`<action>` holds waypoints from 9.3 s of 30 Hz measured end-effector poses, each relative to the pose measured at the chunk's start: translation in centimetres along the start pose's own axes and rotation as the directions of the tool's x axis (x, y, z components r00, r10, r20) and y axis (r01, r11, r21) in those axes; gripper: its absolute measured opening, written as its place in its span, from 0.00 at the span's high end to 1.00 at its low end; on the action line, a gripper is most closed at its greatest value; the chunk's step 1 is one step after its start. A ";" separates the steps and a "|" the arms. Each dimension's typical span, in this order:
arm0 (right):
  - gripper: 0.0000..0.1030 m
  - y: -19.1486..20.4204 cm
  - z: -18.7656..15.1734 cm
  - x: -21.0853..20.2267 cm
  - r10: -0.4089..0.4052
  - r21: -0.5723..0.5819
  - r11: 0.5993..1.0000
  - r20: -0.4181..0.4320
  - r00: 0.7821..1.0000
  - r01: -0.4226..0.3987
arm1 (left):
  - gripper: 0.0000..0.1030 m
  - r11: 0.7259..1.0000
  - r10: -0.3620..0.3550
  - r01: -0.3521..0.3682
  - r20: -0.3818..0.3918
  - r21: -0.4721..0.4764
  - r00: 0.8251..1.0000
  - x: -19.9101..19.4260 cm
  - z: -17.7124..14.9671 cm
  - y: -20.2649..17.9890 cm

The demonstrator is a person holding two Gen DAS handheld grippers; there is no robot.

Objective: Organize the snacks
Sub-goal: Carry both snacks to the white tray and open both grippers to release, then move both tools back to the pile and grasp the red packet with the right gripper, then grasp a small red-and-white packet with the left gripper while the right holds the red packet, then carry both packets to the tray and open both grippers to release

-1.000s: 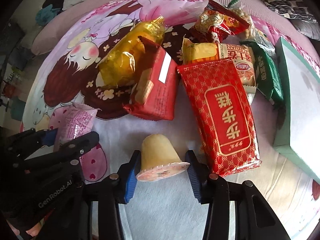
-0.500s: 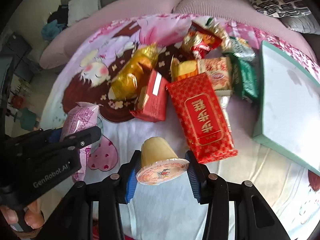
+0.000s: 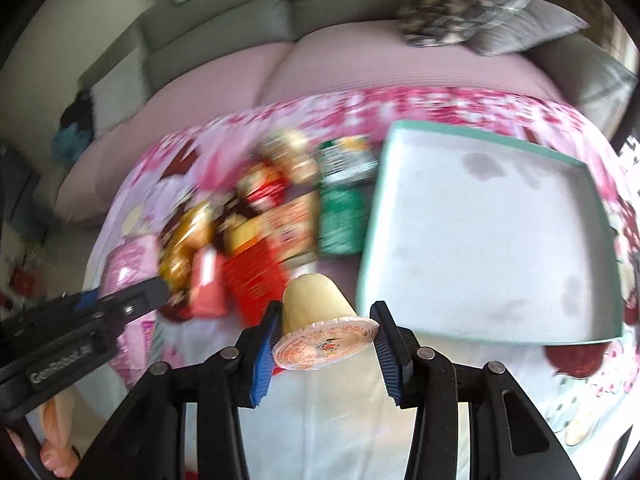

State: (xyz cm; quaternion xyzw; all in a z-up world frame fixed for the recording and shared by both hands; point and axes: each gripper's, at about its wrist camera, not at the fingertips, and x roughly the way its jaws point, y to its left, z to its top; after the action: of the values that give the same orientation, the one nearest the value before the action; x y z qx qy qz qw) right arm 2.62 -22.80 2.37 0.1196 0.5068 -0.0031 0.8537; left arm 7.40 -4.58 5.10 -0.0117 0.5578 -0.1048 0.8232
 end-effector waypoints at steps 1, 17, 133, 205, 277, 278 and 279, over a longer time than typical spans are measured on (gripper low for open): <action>0.54 -1.1 0.4 0.0 -0.024 0.026 0.999 0.010 1.000 0.024 | 0.62 1.000 -0.008 0.008 0.004 0.008 1.000 0.1 0.4 -0.6; 0.54 -14.2 5.5 1.0 -0.216 0.345 0.921 0.074 0.973 0.178 | 0.62 0.991 -0.096 0.096 -0.004 0.089 0.995 6.2 7.2 -12.0; 0.01 5.8 0.2 6.1 -0.044 -0.156 0.987 -0.064 0.997 0.033 | 0.16 0.953 0.206 -0.204 -0.017 -0.224 0.978 5.4 0.1 6.4; 0.35 7.1 -1.3 10.2 -0.052 -0.232 0.973 -0.196 0.979 0.006 | 0.75 0.958 -0.011 -0.012 -0.082 -0.286 0.997 8.5 -1.0 5.7; 0.58 1.6 -0.6 1.8 0.076 -0.050 0.996 0.032 0.997 -0.074 | 0.75 0.968 -0.007 0.027 0.077 -0.251 0.997 2.7 -0.3 4.3; 0.58 1.4 -0.5 1.8 0.084 -0.042 0.996 0.035 0.996 -0.082 | 0.75 0.968 -0.005 0.025 0.081 -0.250 0.997 2.5 -0.3 4.2; 0.58 1.1 -0.4 1.7 0.085 -0.034 0.996 0.038 0.996 -0.084 | 0.75 0.968 -0.002 0.023 0.086 -0.249 0.996 2.4 -0.3 4.1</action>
State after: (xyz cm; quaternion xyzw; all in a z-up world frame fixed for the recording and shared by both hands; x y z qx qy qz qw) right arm 3.19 -21.50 0.95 0.1272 0.4842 0.0389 0.8648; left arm 8.59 -0.95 2.26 -0.1234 0.5310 -0.0383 0.8375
